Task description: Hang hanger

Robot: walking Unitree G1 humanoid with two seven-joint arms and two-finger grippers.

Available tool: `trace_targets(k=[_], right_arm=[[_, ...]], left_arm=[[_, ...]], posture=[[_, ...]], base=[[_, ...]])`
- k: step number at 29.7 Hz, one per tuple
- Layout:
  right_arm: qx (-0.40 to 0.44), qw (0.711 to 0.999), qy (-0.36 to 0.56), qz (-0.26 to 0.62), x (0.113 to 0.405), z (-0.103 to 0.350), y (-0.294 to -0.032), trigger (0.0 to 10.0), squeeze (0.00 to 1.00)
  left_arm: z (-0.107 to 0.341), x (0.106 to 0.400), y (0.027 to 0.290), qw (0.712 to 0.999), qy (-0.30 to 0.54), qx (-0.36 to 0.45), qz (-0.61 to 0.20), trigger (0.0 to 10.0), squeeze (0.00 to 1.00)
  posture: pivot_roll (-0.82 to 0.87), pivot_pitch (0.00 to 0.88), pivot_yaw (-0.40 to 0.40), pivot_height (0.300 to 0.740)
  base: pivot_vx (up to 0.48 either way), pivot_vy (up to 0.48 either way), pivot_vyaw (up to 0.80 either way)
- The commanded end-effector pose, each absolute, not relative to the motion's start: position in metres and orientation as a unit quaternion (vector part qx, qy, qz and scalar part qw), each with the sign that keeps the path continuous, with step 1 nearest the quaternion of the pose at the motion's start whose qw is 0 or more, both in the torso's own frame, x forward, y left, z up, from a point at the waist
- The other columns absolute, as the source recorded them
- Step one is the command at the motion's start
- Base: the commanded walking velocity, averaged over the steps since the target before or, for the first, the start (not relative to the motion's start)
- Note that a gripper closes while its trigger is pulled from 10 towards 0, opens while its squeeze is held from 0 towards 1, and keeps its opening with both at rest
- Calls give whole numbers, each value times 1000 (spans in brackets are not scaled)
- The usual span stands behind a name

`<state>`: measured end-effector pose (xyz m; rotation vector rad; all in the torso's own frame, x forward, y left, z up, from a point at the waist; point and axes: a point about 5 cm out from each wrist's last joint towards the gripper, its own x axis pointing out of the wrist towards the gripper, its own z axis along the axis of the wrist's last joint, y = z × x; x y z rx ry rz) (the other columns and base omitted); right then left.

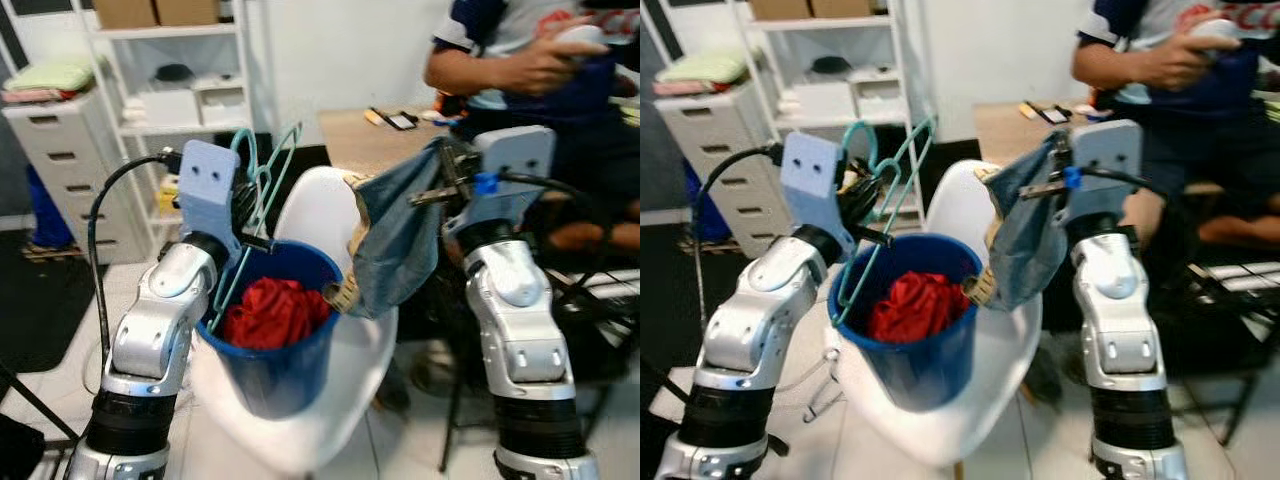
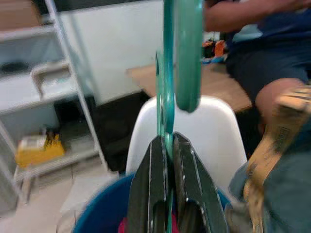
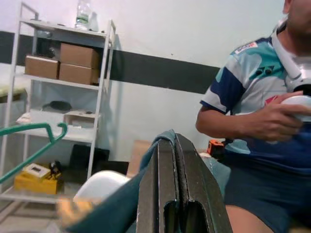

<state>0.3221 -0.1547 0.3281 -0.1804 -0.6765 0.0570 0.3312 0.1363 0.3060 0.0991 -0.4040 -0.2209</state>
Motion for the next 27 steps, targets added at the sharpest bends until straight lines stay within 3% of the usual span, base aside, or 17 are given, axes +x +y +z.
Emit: trace_targets(k=[1, 9, 17, 27], right_arm=[[-83, 937, -337, 44, 320, 329, -148, 10000, 0], [-82, 938, -334, 45, 320, 328, -148, 10000, 0], [-83, 940, -328, 48, 322, 326, -146, 10000, 0], [-73, 952, -293, 51, 328, 304, -146, 10000, 0]], left_arm=[[304, 331, 141, 973, -203, 48, -101, 10000, 0], [304, 330, 141, 973, -202, 48, -100, 10000, 0], [304, 330, 141, 973, -203, 47, -97, 10000, 0], [294, 331, 139, 976, -182, 45, -108, 10000, 0]], posture=[[-52, 133, 6, 740], [-51, 133, 4, 740], [-50, 132, 2, 740], [-46, 126, -1, 740]], base=[[-330, 0, 0], [-231, 0, 0], [0, 0, 0], [0, 0, -746]])
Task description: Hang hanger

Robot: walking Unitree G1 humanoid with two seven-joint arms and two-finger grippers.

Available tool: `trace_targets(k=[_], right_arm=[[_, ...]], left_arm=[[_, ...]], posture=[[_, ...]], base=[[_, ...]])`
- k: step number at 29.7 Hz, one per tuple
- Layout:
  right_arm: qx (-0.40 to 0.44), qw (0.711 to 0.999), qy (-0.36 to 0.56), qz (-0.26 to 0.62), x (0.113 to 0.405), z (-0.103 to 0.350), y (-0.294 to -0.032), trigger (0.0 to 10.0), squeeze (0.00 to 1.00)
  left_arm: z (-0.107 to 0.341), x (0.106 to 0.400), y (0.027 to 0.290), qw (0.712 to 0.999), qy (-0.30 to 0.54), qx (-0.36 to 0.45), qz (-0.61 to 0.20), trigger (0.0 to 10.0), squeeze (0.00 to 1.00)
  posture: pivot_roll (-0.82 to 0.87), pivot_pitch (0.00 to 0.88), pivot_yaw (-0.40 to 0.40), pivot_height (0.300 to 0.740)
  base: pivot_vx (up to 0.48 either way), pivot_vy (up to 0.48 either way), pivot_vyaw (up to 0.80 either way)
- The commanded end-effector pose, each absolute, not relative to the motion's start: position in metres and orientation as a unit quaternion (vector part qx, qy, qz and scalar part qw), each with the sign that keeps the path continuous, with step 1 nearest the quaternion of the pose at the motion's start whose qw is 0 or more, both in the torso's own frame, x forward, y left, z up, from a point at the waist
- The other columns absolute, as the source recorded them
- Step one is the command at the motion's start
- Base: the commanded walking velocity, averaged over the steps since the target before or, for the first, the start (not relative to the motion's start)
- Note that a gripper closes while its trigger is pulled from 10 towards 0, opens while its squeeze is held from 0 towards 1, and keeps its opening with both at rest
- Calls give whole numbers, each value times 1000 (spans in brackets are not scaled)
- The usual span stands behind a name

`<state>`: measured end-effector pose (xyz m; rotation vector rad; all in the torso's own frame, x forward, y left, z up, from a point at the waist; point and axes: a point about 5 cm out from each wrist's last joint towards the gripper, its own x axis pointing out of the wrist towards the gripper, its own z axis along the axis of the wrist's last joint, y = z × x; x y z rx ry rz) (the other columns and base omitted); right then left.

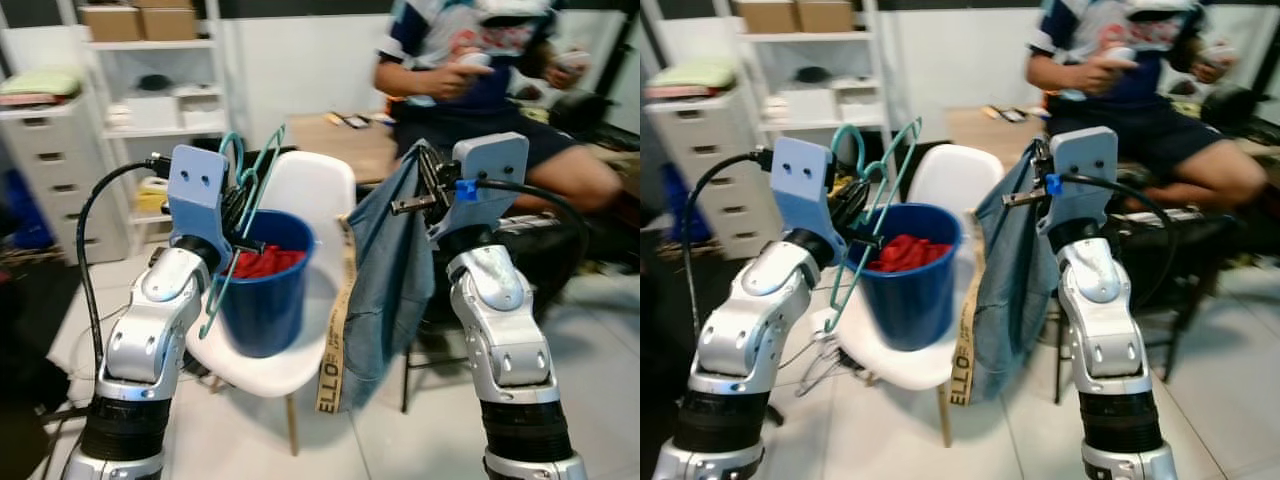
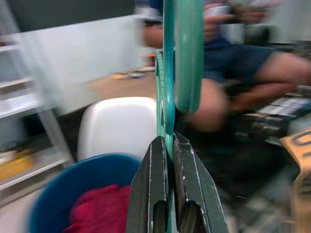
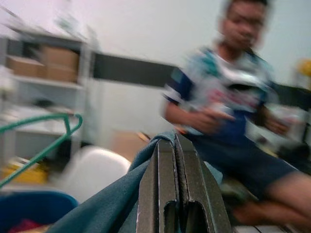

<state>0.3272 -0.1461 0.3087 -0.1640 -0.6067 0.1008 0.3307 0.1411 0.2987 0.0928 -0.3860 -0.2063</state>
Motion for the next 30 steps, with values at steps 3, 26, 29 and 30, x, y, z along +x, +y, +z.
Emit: trace_targets(k=[3, 26, 29, 30], right_arm=[[-72, 962, -260, 50, 332, 283, -148, 10000, 0], [-68, 987, -117, 89, 340, 187, -130, 10000, 0], [-68, 987, -118, 88, 341, 188, -130, 10000, 0], [-68, 987, -119, 88, 341, 188, -131, 10000, 0]], left_arm=[[281, 331, 140, 979, -165, 54, -111, 10000, 0], [187, 325, 176, 996, -35, 80, -30, 10000, 0], [187, 325, 176, 996, -36, 79, -30, 10000, 0], [187, 326, 175, 996, -38, 79, -30, 10000, 0]], posture=[[-43, 123, -2, 740], [-33, 99, -7, 740], [-34, 99, -8, 740], [-35, 99, -8, 740]], base=[[0, 0, -800], [0, 0, -800], [0, 0, -800], [0, 0, -800]])
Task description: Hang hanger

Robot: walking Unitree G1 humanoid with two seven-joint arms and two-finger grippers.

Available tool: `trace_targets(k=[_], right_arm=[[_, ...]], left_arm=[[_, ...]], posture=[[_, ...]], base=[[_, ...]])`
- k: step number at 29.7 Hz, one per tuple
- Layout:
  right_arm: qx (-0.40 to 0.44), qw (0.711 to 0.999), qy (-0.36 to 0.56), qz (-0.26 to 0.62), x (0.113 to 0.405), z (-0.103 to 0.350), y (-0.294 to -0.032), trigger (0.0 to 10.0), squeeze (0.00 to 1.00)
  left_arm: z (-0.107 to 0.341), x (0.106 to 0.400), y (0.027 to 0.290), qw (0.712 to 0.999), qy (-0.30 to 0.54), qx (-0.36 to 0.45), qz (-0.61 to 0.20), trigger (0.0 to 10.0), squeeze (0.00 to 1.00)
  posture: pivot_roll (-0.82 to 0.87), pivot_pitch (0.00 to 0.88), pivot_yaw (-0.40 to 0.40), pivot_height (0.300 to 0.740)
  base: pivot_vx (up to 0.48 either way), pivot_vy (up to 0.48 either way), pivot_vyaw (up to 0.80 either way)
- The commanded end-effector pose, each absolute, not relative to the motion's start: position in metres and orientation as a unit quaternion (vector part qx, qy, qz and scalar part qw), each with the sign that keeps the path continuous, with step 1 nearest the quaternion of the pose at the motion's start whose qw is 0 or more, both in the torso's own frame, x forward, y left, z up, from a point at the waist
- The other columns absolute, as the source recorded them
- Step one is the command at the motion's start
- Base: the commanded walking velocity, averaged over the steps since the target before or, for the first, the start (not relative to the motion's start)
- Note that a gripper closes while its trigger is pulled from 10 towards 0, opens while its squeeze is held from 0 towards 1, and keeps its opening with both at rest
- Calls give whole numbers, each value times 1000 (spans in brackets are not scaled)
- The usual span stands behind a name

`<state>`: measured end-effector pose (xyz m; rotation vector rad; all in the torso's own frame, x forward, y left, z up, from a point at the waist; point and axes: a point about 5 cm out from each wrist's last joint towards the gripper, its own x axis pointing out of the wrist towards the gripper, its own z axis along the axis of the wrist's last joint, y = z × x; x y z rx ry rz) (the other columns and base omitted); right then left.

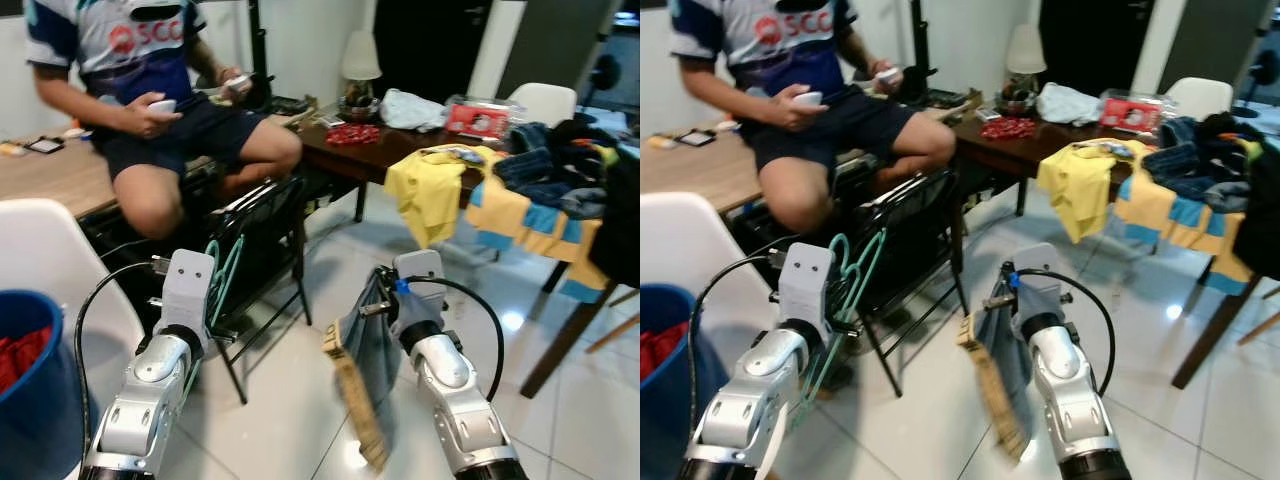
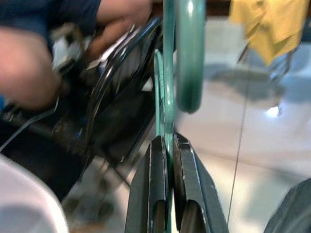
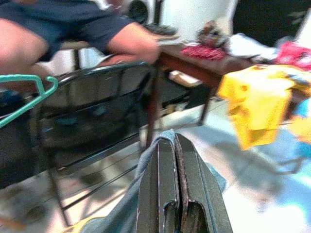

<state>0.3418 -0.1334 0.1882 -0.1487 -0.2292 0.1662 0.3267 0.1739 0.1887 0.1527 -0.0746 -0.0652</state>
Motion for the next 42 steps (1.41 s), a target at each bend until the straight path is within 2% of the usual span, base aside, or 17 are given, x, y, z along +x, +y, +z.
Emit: trace_targets(k=[1, 42], right_arm=[[-68, 986, -120, 88, 341, 188, -131, 10000, 0], [-69, 985, -136, 84, 342, 194, -132, 10000, 0]], left_arm=[[187, 326, 175, 996, -39, 79, -29, 10000, 0], [190, 327, 169, 996, -50, 72, -33, 10000, 0]], posture=[[-35, 99, -9, 740], [-37, 121, -18, 740]], base=[[0, 0, -800], [0, 0, -800]])
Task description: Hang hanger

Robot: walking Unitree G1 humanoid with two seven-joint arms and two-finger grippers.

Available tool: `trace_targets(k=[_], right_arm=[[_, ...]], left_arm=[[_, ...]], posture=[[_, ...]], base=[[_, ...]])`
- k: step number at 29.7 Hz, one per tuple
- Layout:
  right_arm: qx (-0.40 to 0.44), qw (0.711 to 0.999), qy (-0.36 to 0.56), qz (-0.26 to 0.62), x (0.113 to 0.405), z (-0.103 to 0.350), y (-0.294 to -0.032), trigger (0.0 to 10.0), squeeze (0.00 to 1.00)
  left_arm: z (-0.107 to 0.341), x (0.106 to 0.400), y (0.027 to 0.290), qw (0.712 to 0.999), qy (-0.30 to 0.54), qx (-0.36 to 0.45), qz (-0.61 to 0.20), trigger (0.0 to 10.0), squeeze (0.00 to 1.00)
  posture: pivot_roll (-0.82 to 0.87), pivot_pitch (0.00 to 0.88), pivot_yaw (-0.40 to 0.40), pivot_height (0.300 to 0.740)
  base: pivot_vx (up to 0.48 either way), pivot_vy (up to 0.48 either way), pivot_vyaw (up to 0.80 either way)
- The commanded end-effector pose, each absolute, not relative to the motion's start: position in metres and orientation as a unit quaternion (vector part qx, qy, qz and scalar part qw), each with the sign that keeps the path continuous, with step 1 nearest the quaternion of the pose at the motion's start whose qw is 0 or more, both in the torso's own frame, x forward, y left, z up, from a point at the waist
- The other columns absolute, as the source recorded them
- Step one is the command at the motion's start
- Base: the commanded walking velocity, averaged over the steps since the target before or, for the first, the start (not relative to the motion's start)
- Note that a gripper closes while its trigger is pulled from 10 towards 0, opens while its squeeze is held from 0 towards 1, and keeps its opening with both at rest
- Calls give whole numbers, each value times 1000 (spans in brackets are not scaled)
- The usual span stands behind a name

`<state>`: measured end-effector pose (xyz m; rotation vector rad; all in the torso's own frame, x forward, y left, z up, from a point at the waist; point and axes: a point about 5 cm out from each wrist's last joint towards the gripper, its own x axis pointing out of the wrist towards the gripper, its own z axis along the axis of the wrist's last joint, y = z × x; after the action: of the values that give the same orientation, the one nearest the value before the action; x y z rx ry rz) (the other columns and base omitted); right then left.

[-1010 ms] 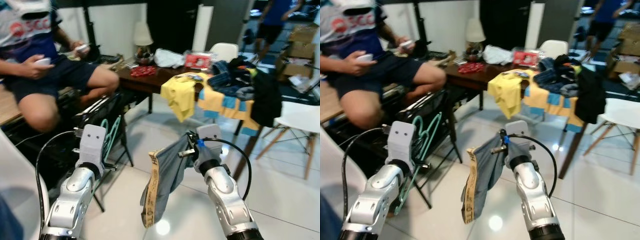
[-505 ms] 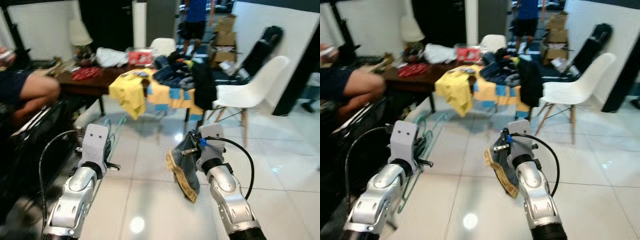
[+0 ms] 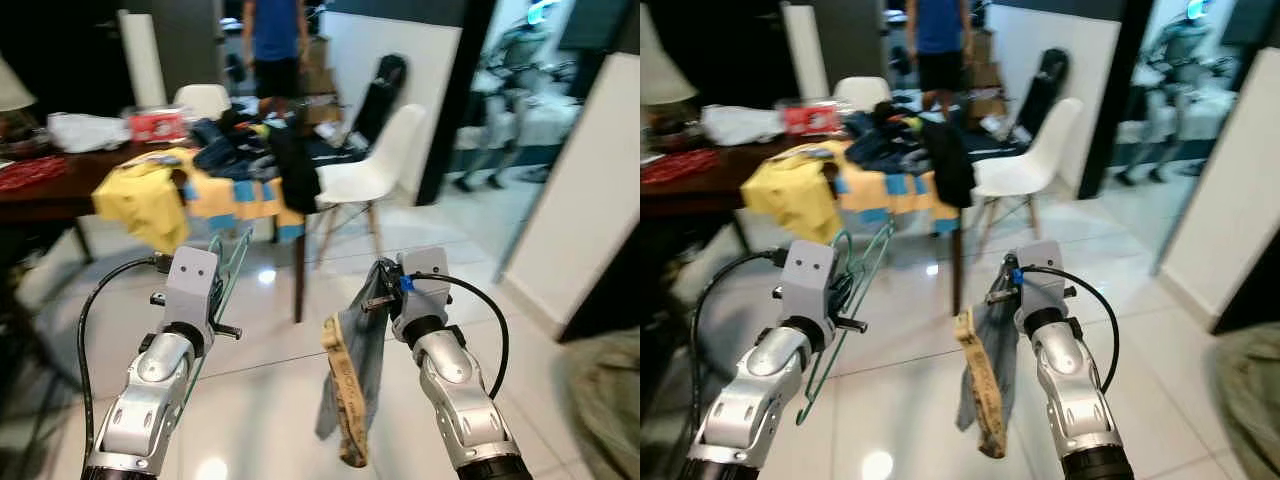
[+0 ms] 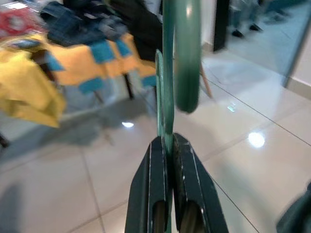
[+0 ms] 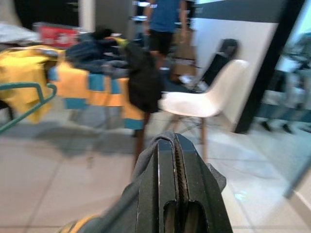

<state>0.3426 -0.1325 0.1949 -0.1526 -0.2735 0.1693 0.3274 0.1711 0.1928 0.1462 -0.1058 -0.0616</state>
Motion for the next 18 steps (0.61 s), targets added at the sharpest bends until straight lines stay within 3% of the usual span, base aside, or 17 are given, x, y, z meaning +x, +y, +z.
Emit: trace_targets(k=[1, 18], right_arm=[[-70, 984, -139, 83, 343, 196, -133, 10000, 0], [-73, 984, -144, 81, 345, 200, -137, 10000, 0]], left_arm=[[190, 326, 169, 996, -50, 71, -35, 10000, 0], [189, 320, 163, 992, -44, 87, -83, 10000, 0]], posture=[[-36, 121, -19, 740], [-27, 127, -26, 740]], base=[[0, 0, -800], [0, 0, -800]])
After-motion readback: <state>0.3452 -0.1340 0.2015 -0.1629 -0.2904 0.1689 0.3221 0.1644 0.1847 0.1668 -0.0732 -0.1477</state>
